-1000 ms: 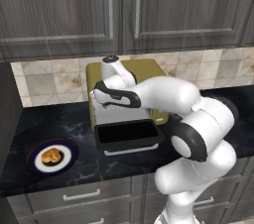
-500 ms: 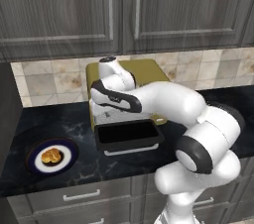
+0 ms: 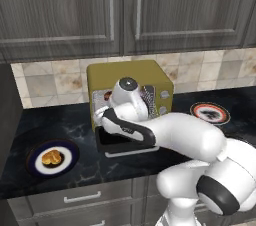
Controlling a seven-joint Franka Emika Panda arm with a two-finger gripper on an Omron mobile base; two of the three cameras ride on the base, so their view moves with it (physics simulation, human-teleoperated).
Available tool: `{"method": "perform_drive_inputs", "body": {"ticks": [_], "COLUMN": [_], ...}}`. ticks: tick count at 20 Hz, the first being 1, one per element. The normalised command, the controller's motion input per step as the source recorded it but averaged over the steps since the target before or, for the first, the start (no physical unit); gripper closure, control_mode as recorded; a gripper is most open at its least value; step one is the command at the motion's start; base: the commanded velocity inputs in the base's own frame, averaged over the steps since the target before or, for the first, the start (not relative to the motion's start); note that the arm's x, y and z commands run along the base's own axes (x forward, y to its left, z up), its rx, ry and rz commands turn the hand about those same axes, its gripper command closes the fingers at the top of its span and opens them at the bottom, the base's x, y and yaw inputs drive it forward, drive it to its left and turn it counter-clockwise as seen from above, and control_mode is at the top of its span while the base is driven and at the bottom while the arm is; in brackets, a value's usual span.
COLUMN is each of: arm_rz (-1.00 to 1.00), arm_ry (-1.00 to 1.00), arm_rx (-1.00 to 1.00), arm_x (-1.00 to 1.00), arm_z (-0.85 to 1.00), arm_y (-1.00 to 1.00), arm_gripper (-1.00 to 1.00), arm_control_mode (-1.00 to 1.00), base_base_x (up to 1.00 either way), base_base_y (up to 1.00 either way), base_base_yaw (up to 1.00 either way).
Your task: Open the toaster oven door. Place the bread on the top rack in the toaster oven and place the steak on the bottom rack.
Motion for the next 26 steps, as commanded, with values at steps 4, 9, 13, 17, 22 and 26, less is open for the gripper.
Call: {"method": "perform_drive_inputs", "body": {"ticks": [4,9,13,17,22,26], "arm_rz": [0.00,0.00,0.00,0.00,0.00,0.00], "arm_ry": [0.20,0.32,0.42,0.44,0.48,0.47], "arm_rx": [0.00,-0.01,-0.06,-0.11,-0.13,-0.23], "arm_x": [-0.67,-0.57,-0.41,-0.38,-0.41,-0.42], "arm_z": [0.46,0.49,0.52,0.53,0.47,0.45], "arm_y": [-0.01,0.06,0.13,0.12,0.09,0.16], "arm_gripper": [-1.00,-1.00,-1.00,-1.00,-1.00,-1.00], "arm_control_mode": [-1.00,-1.00,-1.00,-1.00,-1.00,-1.00], "base_base_x": [0.00,0.00,0.00,0.00,0.00,0.00], "base_base_y": [0.00,0.00,0.00,0.00,0.00,0.00], "base_base_yaw": [0.00,0.00,0.00,0.00,0.00,0.00]}}
